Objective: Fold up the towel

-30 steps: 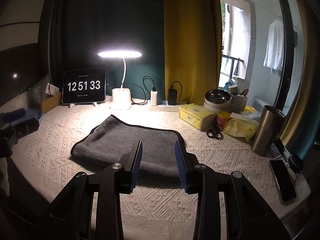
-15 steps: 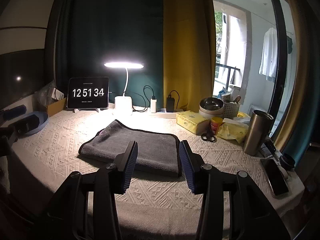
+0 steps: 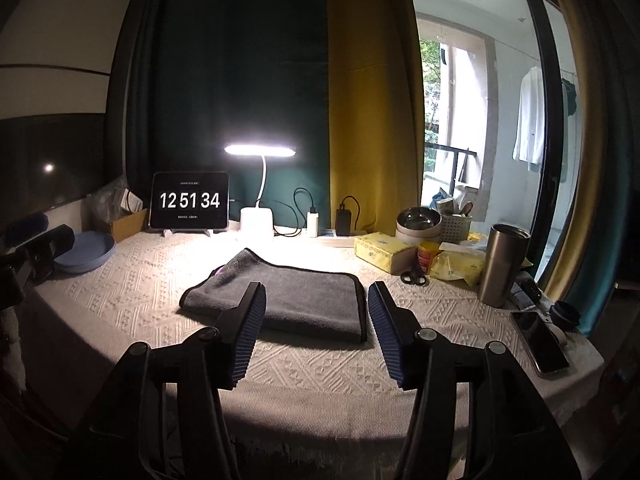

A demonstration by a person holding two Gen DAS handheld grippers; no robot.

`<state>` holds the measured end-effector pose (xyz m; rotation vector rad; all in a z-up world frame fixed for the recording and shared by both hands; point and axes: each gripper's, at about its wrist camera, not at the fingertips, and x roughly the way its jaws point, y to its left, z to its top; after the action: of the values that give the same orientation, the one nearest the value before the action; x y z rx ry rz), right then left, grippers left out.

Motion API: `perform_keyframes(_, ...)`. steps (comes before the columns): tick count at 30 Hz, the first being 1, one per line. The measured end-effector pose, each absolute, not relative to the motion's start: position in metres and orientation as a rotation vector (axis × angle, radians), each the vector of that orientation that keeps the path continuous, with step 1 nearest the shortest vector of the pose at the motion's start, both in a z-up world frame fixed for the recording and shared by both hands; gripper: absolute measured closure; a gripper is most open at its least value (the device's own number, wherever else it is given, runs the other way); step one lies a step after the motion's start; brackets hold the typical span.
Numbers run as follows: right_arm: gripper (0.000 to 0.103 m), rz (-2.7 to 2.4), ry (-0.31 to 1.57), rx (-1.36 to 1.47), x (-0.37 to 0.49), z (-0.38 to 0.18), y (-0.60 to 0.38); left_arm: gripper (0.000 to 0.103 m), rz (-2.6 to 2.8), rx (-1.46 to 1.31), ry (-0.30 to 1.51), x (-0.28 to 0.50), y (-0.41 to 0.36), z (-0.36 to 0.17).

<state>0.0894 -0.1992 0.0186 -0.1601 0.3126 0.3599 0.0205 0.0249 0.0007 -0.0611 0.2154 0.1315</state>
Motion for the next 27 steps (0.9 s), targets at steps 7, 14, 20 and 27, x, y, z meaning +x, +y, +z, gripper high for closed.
perform_keyframes(7, 0.046, 0.365, 0.311, -0.154, 0.0898, 0.0185, -0.2012, 0.005, 0.130, -0.060, 0.216, 0.0220, 0.0234, 0.0017)
perform_keyframes(14, 0.046, 0.372, 0.322, -0.155, 0.0930, 0.0162, -0.1983, 0.005, 0.127, -0.063, 0.220, 0.0227, 0.0234, 0.0010)
perform_keyframes(20, 0.046, 0.380, 0.321, -0.161, 0.0926, 0.0158, -0.1941, 0.005, 0.126, -0.065, 0.220, 0.0228, 0.0233, 0.0011)
perform_keyframes(27, 0.046, 0.384, 0.325, -0.163, 0.0937, 0.0145, -0.1928, 0.005, 0.121, -0.066, 0.223, 0.0241, 0.0221, 0.0007)
